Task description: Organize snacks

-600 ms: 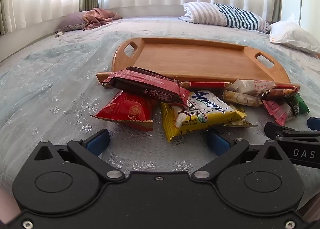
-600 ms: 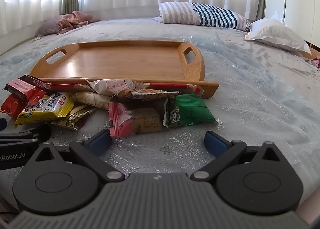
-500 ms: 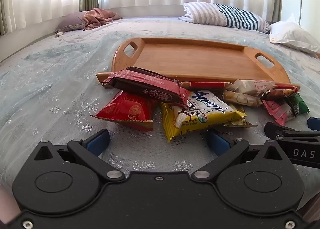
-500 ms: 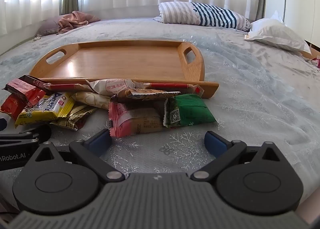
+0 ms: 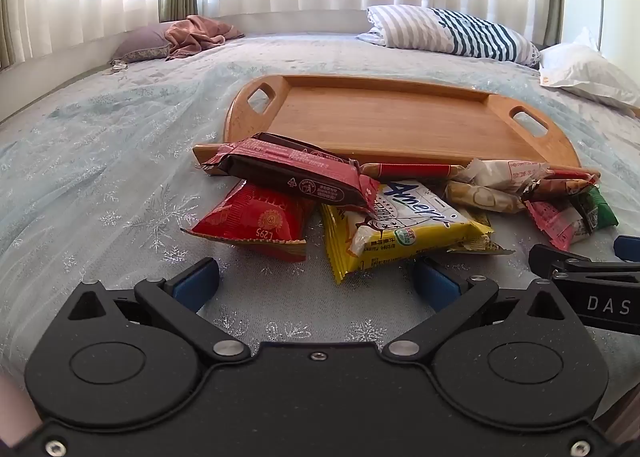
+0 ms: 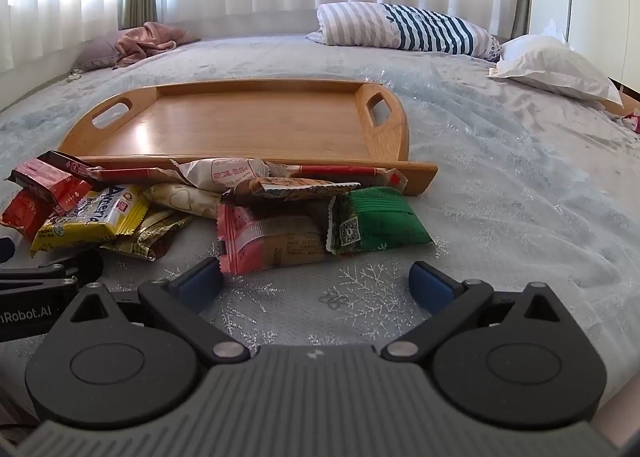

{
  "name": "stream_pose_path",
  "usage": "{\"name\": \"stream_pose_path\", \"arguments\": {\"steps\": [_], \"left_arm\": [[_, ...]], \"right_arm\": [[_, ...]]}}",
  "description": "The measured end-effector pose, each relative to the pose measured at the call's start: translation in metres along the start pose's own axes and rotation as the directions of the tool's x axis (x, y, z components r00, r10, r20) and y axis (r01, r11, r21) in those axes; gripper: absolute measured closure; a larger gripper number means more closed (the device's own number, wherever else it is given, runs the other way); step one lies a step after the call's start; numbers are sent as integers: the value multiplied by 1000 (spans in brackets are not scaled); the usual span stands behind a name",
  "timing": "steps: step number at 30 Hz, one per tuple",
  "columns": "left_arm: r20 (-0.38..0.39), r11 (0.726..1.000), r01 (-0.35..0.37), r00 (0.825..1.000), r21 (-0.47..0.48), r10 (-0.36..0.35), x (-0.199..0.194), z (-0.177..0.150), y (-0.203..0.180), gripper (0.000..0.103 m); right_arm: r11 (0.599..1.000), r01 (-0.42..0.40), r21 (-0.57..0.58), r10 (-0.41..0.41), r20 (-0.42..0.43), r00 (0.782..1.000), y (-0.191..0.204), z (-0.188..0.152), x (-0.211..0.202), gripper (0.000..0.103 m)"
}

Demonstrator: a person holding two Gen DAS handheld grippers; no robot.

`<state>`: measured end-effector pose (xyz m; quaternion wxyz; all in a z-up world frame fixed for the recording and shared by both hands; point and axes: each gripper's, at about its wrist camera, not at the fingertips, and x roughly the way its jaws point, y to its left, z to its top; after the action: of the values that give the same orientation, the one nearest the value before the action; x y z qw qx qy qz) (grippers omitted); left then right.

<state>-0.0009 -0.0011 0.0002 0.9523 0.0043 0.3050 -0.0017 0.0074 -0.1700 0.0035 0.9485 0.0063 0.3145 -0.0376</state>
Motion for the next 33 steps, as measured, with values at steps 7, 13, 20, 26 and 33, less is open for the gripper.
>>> {"name": "stream_pose_path", "arguments": {"steps": [7, 13, 20, 26, 33], "left_arm": [[1, 1000, 1, 1000, -1, -1, -1, 1, -1, 0], [1, 1000, 1, 1000, -1, -1, -3, 3, 0, 0], [2, 1000, 1, 1000, -2, -1, -3, 2, 0, 0], [1, 1000, 1, 1000, -2, -1, -3, 2, 0, 0], [1, 1000, 1, 1000, -2, -1, -4, 3, 2, 0]], "right_arm": [[1000, -1, 1, 1, -4, 1000, 2, 1, 1, 0], [1000, -1, 1, 1, -2, 1000, 2, 1, 1, 0], [1000, -2, 1, 2, -3, 1000, 1, 1, 1, 0], [1000, -2, 0, 2, -3, 1000, 1, 1, 1, 0], [1000, -2, 0, 2, -3, 1000, 2, 1, 1, 0]]}}
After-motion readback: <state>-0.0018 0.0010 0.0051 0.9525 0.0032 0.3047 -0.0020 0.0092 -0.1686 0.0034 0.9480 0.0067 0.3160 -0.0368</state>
